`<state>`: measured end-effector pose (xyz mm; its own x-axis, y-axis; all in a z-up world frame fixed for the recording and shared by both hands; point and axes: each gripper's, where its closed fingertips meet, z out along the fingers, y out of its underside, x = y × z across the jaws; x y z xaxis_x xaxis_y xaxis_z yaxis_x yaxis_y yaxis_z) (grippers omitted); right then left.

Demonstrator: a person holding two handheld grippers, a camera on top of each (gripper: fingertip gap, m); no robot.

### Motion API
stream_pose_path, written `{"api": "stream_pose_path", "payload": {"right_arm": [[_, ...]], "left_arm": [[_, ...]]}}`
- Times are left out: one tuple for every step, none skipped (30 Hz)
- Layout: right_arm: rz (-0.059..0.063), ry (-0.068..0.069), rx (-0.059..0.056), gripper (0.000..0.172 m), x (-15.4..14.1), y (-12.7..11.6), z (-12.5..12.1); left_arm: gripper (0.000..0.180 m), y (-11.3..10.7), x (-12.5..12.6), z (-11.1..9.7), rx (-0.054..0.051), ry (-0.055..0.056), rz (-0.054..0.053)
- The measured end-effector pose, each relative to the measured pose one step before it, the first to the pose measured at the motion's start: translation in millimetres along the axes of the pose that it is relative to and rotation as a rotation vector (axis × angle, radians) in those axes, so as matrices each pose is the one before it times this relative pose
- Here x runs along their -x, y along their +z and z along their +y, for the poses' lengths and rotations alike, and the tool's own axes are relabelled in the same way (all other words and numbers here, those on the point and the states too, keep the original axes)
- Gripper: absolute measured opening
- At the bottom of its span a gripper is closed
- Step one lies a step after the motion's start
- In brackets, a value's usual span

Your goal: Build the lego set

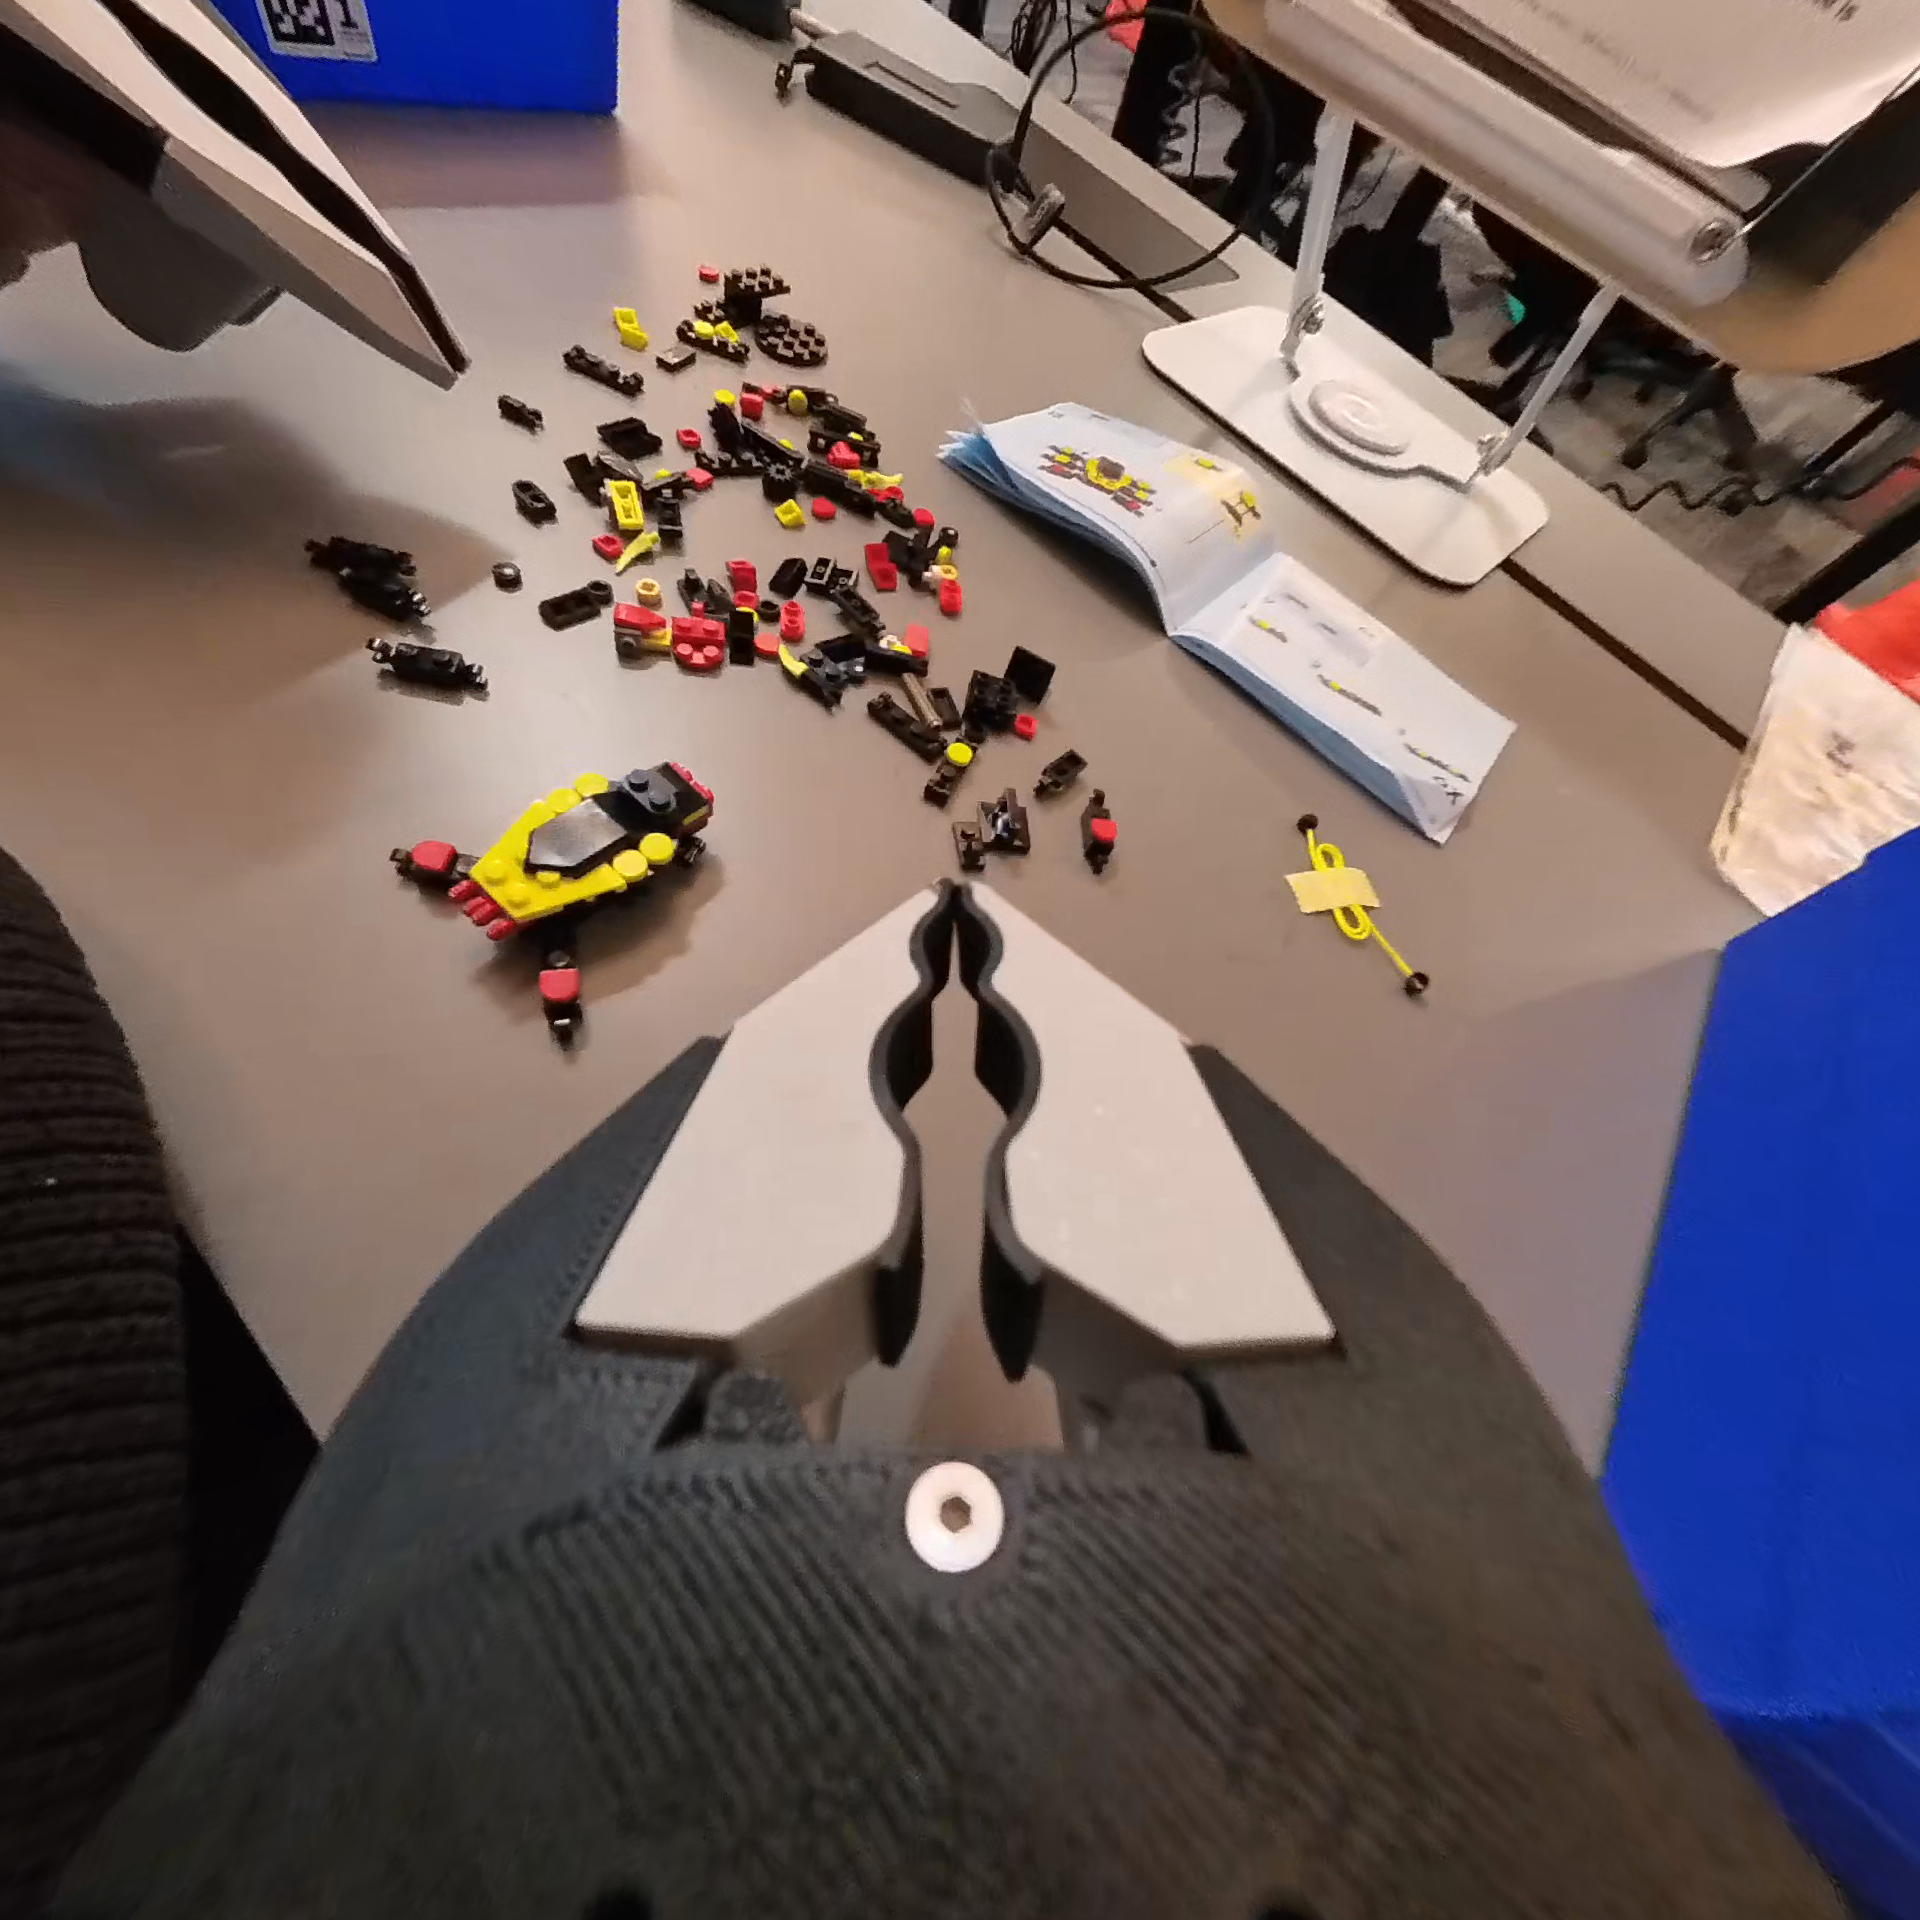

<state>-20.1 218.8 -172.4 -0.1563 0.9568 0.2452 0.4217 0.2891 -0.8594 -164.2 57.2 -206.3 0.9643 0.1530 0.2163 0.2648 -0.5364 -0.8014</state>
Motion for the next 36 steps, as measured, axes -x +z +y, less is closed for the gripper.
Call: {"api": "stream_pose_path", "payload": {"right_arm": [[-0.0105, 0.0098, 0.0016, 0.000, 0.37, 0.93, 0.99], [-0.0082, 0.0080, 0.0011, 0.000, 0.34, 1.20, 1.00], [-0.0058, 0.0063, -0.0009, 0.000, 0.50, 1.50, 0.81], [-0.0093, 0.0047, -0.0024, 0.000, 1.28, 1.71, 0.20], [-0.0140, 0.0068, -0.0017, 0.000, 2.03, 1.87, -0.16], [-0.0140, 0.0114, -0.0051, 0.000, 2.14, 1.72, -1.09], [-0.0095, 0.0152, -0.0089, 0.000, 1.54, 1.66, -1.75], [-0.0045, 0.0140, -0.0073, 0.000, 0.79, 1.50, -1.39], [-0.0027, 0.0140, -0.0033, 0.000, 0.42, 1.57, -0.76], [-0.0021, 0.0178, -0.0015, 0.000, 0.22, 1.58, -0.31], [-0.0032, 0.0229, 0.0020, 0.000, 0.03, 1.47, 0.28], [-0.0102, 0.0255, 0.0081, 0.000, 0.46, 1.42, 1.28], [-0.0163, 0.0266, 0.0112, 0.000, 0.89, 1.36, 1.99], [-0.0154, 0.0248, 0.0099, 0.000, 0.28, 0.96, 2.06], [-0.0120, 0.0191, 0.0091, 0.000, -0.43, 0.52, 2.22], [-0.0106, 0.0122, 0.0081, 0.000, -0.77, 0.18, 2.00], [-0.0081, 0.0083, 0.0066, 0.000, -1.12, 0.27, 1.66], [-0.0036, 0.0073, 0.0053, 0.003, -1.66, 0.51, 1.25], [-0.0012, 0.0044, 0.0046, 0.006, -1.97, 0.86, 0.97], [0.0011, -0.0004, 0.0035, 0.009, -2.05, 0.99, 0.46], [0.0052, -0.0034, 0.0022, 0.011, -2.40, 0.92, 0.05], [0.0049, -0.0043, 0.0021, 0.012, -2.15, 1.07, -0.03], [0.0018, -0.0036, 0.0032, 0.014, -1.43, 1.45, 0.23], [-0.0003, -0.0018, 0.0049, 0.015, -0.86, 1.70, 0.60], [-0.0011, -0.0004, 0.0062, 0.016, -0.67, 1.74, 0.81], [-0.0030, 0.0002, 0.0059, 0.016, -0.14, 1.62, 0.85], [-0.0056, 0.0007, 0.0040, 0.017, 0.43, 1.37, 0.46], [-0.0075, 0.0018, 0.0018, 0.017, 0.93, 1.13, 0.04], [-0.0092, 0.0022, 0.0003, 0.017, 1.46, 0.86, -0.27], [-0.0098, 0.0023, -0.0006, 0.017, 1.64, 0.44, -0.45], [-0.0082, 0.0021, -0.0014, 0.017, 1.59, 0.08, -0.52], [-0.0057, 0.0013, -0.0026, 0.017, 1.16, -0.25, -0.78], [-0.0038, 0.0004, -0.0045, 0.017, 0.95, -0.60, -1.09], [-0.0033, -0.0004, -0.0065, 0.017, 0.93, -0.92, -1.56], [-0.0038, -0.0004, -0.0081, 0.017, 1.07, -1.12, -1.95], [-0.0044, 0.0001, -0.0095, 0.017, 1.34, -1.22, -2.37]], "left_arm": [[0.000, 0.70, 0.56, -0.05, -0.0004, -0.0048, 0.0010], [0.000, 1.00, 0.43, 0.07, 0.0005, -0.0047, 0.0020], [0.000, 1.12, 0.40, 0.34, 0.0031, -0.0044, 0.0021], [0.000, 1.25, 0.54, 0.59, 0.0040, -0.0033, 0.0012], [0.000, 1.15, 0.69, 0.51, 0.0034, -0.0024, -0.0001], [0.000, 1.01, 0.75, 0.56, 0.0030, -0.0025, -0.0003], [0.000, 0.91, 0.76, 0.61, 0.0033, -0.0033, -0.0001], [0.000, 0.77, 0.69, 0.67, 0.0030, -0.0039, 0.0004], [0.000, 0.46, 0.67, 0.56, 0.0022, -0.0038, 0.0006], [0.000, 0.39, 0.88, 0.36, 0.0012, -0.0036, -0.0002], [0.000, 0.13, 0.92, 0.09, 0.0002, -0.0039, -0.0009], [0.000, -0.06, 0.99, -0.07, -0.0014, -0.0046, -0.0009], [0.000, -0.02, 1.07, -0.23, -0.0020, -0.0052, -0.0004], [0.000, 0.03, 0.98, -0.23, -0.0016, -0.0064, -0.0005], [0.000, 0.09, 0.88, 0.00, -0.0008, -0.0074, 0.0009], [0.000, 0.20, 0.83, 0.21, 0.0004, -0.0075, 0.0021], [0.000, 0.31, 0.69, 0.45, 0.0019, -0.0072, 0.0018], [0.001, 0.43, 0.85, 0.28, 0.0014, -0.0067, 0.0015], [0.001, 0.28, 0.47, 0.27, 0.0005, -0.0061, 0.0025], [0.001, 0.34, 0.42, 0.25, 0.0007, -0.0060, 0.0028], [0.001, 0.35, 0.37, 0.32, 0.0017, -0.0060, 0.0031], [0.002, 0.25, 0.22, 0.47, 0.0019, -0.0052, 0.0033], [0.002, 0.20, 0.12, 0.27, 0.0011, -0.0042, 0.0028], [0.002, -0.16, 0.07, -0.07, -0.0006, -0.0035, 0.0024], [0.002, -0.17, -0.08, -0.39, -0.0020, -0.0029, 0.0026], [0.002, -0.30, -0.30, -0.36, -0.0022, -0.0024, 0.0030], [0.003, -0.44, -0.50, -0.37, -0.0017, -0.0012, 0.0032], [0.003, -0.38, -0.46, -0.34, -0.0014, 0.0002, 0.0029], [0.003, -0.47, -0.54, -0.25, -0.0008, 0.0011, 0.0024], [0.003, -0.34, -0.60, -0.12, -0.0005, 0.0021, 0.0020], [0.003, -0.55, -0.60, -0.33, -0.0010, 0.0028, 0.0012], [0.004, -0.58, -0.78, -0.48, -0.0025, 0.0030, 0.0011], [0.004, -0.71, -1.22, -0.62, -0.0033, 0.0029, 0.0025], [0.004, -0.67, -1.67, -0.68, -0.0033, 0.0033, 0.0042], [0.004, -0.72, -2.02, -0.81, -0.0038, 0.0046, 0.0049], [0.004, -0.74, -2.21, -0.80, -0.0039, 0.0063, 0.0048]]}}
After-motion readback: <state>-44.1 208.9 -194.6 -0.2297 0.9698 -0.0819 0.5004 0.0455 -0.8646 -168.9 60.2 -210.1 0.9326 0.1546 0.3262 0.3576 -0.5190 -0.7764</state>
